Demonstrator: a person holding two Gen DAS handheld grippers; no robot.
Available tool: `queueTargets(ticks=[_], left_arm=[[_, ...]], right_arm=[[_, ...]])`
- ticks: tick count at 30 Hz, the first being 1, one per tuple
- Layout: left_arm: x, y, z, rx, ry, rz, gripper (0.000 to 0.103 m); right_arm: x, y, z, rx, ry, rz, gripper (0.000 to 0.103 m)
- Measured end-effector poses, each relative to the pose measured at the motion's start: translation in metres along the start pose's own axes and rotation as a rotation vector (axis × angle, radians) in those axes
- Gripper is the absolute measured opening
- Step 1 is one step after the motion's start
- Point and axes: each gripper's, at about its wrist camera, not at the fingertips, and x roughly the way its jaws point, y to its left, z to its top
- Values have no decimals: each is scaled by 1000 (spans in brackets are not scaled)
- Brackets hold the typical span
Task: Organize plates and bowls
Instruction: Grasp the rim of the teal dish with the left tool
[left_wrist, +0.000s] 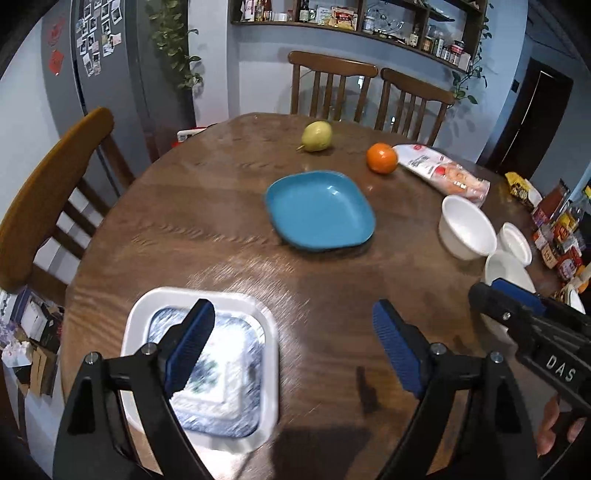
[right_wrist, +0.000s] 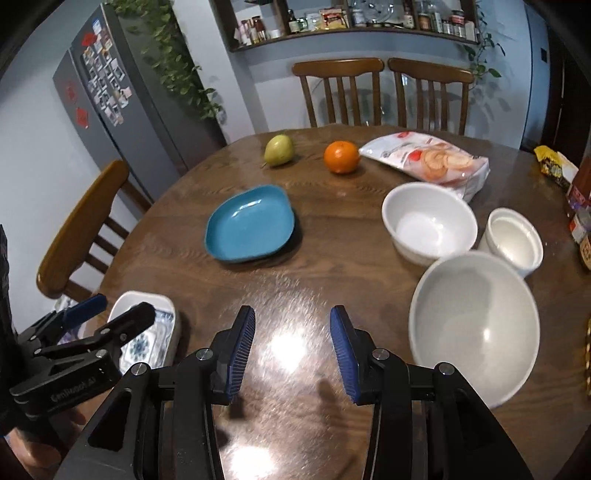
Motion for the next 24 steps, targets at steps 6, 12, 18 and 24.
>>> queueTargets(ticks=[6, 12, 18, 24], left_arm=[[28, -3, 38, -43, -6, 33, 87], [70, 12, 56, -85, 23, 69, 87], [116, 18, 56, -79, 110, 80, 70], [139, 17, 52, -62, 177, 40, 22]], right_arm=[[21, -3, 35, -29, 4, 10, 43], [69, 1, 60, -33, 51, 36, 43], [126, -1, 62, 3, 112, 27, 43], [157, 3, 53, 9, 158, 37, 20]])
